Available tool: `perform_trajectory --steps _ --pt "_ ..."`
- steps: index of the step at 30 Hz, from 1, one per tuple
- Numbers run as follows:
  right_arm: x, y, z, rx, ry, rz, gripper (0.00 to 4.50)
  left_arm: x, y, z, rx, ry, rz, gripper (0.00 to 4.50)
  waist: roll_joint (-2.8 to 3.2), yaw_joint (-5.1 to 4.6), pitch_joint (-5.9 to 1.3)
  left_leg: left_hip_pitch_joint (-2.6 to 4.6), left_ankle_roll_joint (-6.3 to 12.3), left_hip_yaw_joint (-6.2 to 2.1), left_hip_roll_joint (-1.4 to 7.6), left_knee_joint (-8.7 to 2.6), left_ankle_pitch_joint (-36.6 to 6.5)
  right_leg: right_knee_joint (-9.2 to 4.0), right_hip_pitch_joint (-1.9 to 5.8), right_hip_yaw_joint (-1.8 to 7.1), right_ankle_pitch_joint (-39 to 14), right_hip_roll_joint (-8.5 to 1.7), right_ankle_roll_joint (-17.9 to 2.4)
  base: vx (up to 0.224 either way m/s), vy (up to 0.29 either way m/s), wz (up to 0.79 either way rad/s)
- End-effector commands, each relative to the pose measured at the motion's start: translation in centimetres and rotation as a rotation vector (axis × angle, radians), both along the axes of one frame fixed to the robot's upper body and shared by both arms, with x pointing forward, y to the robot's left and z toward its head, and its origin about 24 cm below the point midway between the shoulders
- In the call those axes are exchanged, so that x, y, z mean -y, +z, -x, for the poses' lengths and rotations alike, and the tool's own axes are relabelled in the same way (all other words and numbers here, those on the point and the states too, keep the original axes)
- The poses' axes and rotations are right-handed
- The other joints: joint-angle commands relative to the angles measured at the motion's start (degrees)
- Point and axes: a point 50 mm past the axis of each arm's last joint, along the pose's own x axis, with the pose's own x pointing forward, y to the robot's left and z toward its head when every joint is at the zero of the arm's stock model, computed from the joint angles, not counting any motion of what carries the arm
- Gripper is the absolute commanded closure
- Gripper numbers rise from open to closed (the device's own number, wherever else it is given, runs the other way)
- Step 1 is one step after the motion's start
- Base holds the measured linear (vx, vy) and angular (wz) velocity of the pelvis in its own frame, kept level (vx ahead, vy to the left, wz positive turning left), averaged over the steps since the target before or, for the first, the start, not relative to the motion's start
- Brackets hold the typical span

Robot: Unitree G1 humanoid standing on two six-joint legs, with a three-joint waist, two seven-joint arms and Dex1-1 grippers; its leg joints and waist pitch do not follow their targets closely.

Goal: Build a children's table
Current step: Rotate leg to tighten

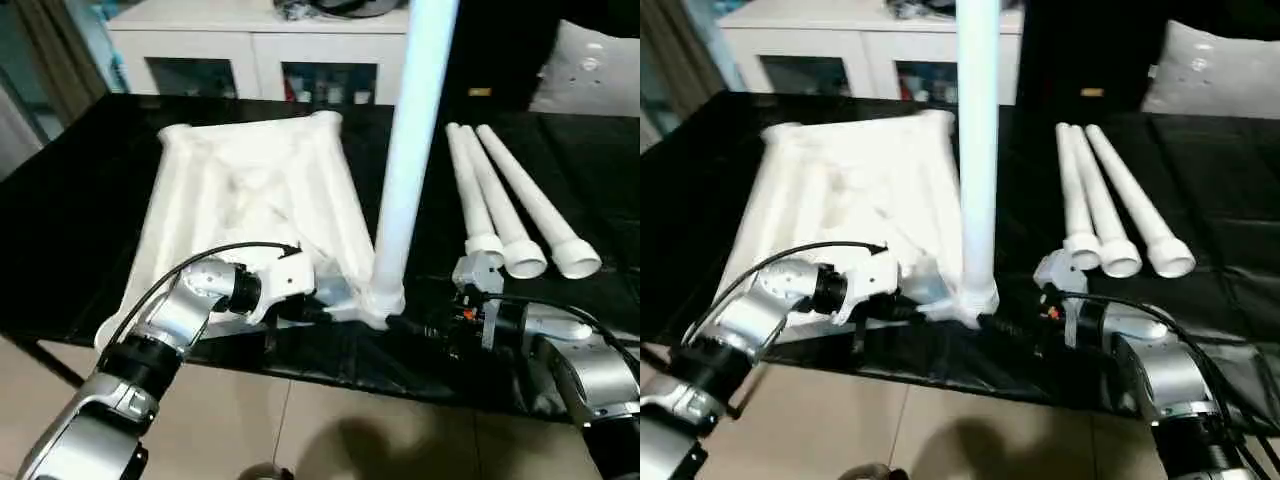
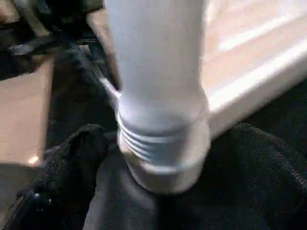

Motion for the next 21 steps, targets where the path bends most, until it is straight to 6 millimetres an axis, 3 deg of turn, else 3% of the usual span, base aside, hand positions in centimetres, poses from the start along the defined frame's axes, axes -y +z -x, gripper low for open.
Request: perform_trajectory --steps 1,2,3,4,6,7,14,21 --pt "-0.6 1.1 0.0 0.039 0.081 -0.020 0.07 0.3 -0.4 0.4 -0.005 -0.105 -0.075 4.50 -0.70 0.00 -3.80 1.19 3.98 -1.43 3.95 -3.62 -12.1 -4.27 2.21 2.93 -9.6 -5.41 -12.6 0.000 0.000 0.00" --pt "-0.7 1.1 0.1 0.034 0.107 -0.020 0.07 0.3 -0.4 0.5 -0.004 -0.121 -0.081 4.50 -0.67 0.06 -3.79 1.19 4.07 -1.41 3.94 -3.58 -12.2 -4.31 2.20 2.93 -9.7 -5.45 -12.6 0.000 0.000 0.00" --pt "-0.9 1.2 0.2 0.033 0.132 -0.021 0.24 0.3 -0.4 0.5 -0.001 -0.136 -0.089 4.50 -1.21 0.11 -3.80 1.12 4.24 -1.33 3.87 -3.54 -11.8 -4.31 2.30 2.90 -9.7 -5.43 -12.6 0.000 0.000 0.00" --pt "-1.1 1.2 0.3 0.032 0.153 -0.022 0.34 0.3 -0.4 0.5 -0.001 -0.154 -0.096 4.50 -0.89 0.38 -3.82 1.17 4.35 -1.38 3.92 -3.53 -11.7 -4.32 2.22 2.92 -10.3 -5.54 -12.4 0.000 0.000 0.00" --pt "-1.4 1.1 0.4 0.022 0.179 -0.025 0.42 0.3 -0.5 0.6 -0.006 -0.176 -0.103 4.50 -0.90 0.40 -3.84 1.21 4.23 -1.41 3.94 -3.57 -11.5 -4.26 2.16 2.88 -10.3 -5.48 -12.4 0.000 0.000 0.00" --pt "-1.5 1.1 0.4 0.013 0.190 -0.027 0.45 0.4 -0.5 0.7 -0.007 -0.185 -0.102 4.50 -1.20 0.48 -3.84 1.12 4.24 -1.40 3.93 -3.53 -11.2 -4.15 2.21 2.91 -10.4 -5.54 -12.4 0.000 0.000 0.00" --pt "-1.6 0.6 0.4 -0.037 0.205 -0.034 1.14 0.2 -0.7 0.8 -0.012 -0.211 -0.117 4.50 -1.12 1.18 -3.84 1.24 3.90 -1.37 4.01 -3.53 -11.2 -4.29 2.04 3.00 -12.3 -5.57 -11.9 0.000 0.000 0.00" --pt "-1.7 0.2 0.6 -0.068 0.210 -0.036 1.64 0.0 -0.8 0.7 -0.015 -0.213 -0.116 4.50 -1.09 1.24 -3.86 1.21 3.62 -1.35 3.92 -3.48 -11.4 -4.31 2.06 2.94 -12.1 -5.58 -11.8 0.000 0.000 0.00"
